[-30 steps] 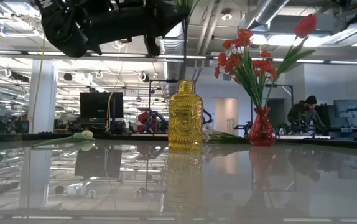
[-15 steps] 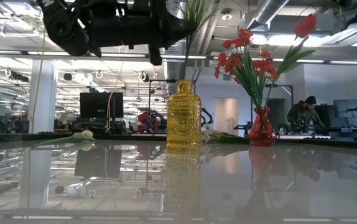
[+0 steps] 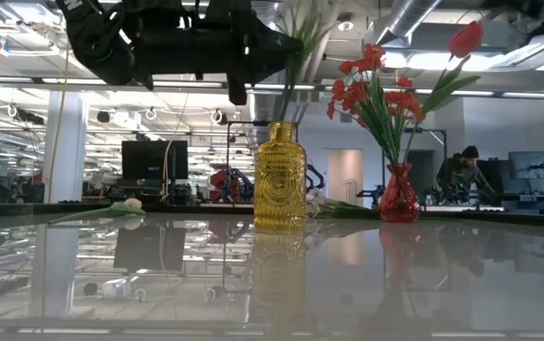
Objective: Sort flowers into vase by color
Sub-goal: Put the bottom white flowers into the yellow vase, then put the white flowers into the yellow vase
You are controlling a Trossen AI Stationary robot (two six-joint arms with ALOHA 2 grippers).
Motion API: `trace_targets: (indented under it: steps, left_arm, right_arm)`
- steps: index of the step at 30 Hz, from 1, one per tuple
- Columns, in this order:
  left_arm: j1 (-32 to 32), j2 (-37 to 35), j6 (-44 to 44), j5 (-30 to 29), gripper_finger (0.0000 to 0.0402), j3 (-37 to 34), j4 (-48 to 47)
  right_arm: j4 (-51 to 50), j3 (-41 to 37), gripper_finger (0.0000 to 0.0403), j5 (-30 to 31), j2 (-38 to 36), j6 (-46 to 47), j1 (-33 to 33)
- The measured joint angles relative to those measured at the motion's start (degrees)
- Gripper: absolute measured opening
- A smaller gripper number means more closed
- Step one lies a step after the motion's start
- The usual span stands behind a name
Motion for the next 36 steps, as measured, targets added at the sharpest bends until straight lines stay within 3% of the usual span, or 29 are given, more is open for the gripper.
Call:
trace_targets:
  steps: [6, 16, 21, 28, 36]
  left_arm:
    - [0.77, -2.65, -0.38, 5.15, 0.0128, -0.02, -8.34]
    - [3.01, -21.12, 5.72, 7.58, 0.0151, -0.02, -48.64]
    - [4.02, -30.97, 6.26, 7.47, 0.0151, -0.02, -62.53]
    - [4.37, -39.96, 4.3, -1.64, 0.0151, -0.02, -66.6]
    - [4.38, -41.22, 4.41, -6.09, 0.0151, -0.02, -65.49]
  right_arm:
    - [-3.77, 0.0, 0.0147, 0.0, -0.02, 2.58, 0.0]
    - [-3.97, 0.0, 0.0147, 0.01, 0.0, 3.63, 0.0]
    - [-6.81, 0.0, 0.0147, 0.04, 0.0, 6.42, -0.08]
    - [-14.88, -0.02, 0.0146, 3.6, 1.2, 9.65, -5.77]
    - [0.23, -0.02, 0.0132, 3.39, 6.11, 7.09, -19.2]
